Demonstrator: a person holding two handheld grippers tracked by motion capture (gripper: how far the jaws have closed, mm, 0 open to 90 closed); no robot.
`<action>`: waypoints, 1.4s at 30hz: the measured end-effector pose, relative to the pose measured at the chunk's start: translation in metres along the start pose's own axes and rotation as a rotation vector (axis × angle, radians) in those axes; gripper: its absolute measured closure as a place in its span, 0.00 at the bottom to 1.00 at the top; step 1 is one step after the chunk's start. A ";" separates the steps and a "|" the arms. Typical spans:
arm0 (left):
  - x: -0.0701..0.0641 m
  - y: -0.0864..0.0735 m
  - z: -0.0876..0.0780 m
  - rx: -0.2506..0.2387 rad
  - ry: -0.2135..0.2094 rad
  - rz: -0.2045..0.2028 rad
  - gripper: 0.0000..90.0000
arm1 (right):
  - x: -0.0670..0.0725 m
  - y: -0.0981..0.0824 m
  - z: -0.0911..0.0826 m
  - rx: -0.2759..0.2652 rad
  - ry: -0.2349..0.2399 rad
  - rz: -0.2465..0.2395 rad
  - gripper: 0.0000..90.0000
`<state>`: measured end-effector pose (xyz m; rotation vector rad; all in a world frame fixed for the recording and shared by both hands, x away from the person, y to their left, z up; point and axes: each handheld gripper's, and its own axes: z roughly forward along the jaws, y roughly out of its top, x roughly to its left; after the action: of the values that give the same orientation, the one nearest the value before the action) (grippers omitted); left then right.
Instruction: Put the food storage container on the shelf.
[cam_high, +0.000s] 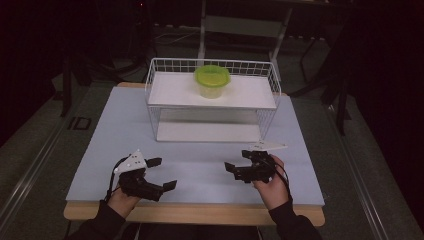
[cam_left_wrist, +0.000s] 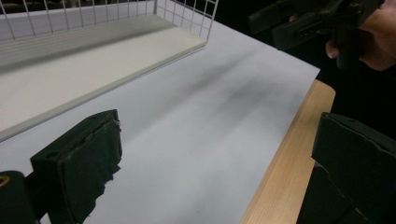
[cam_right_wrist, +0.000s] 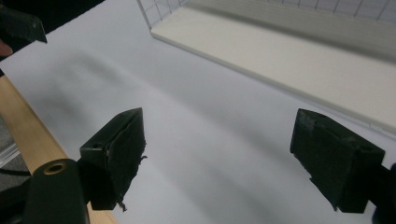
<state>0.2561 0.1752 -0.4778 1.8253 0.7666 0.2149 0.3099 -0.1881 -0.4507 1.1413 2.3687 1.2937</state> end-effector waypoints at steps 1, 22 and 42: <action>0.001 -0.001 0.000 0.003 -0.001 0.003 0.03 | -0.001 -0.003 -0.001 0.001 -0.001 0.001 0.20; 0.009 -0.008 0.000 0.007 -0.004 -0.023 0.03 | -0.024 -0.043 -0.014 0.040 -0.017 -0.011 0.19; 0.008 -0.012 -0.001 0.028 0.008 0.003 0.03 | -0.033 -0.061 -0.004 0.106 -0.034 -0.016 0.19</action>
<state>0.2568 0.1828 -0.4900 1.8534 0.7764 0.2140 0.2982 -0.2335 -0.5017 1.1611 2.4429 1.1467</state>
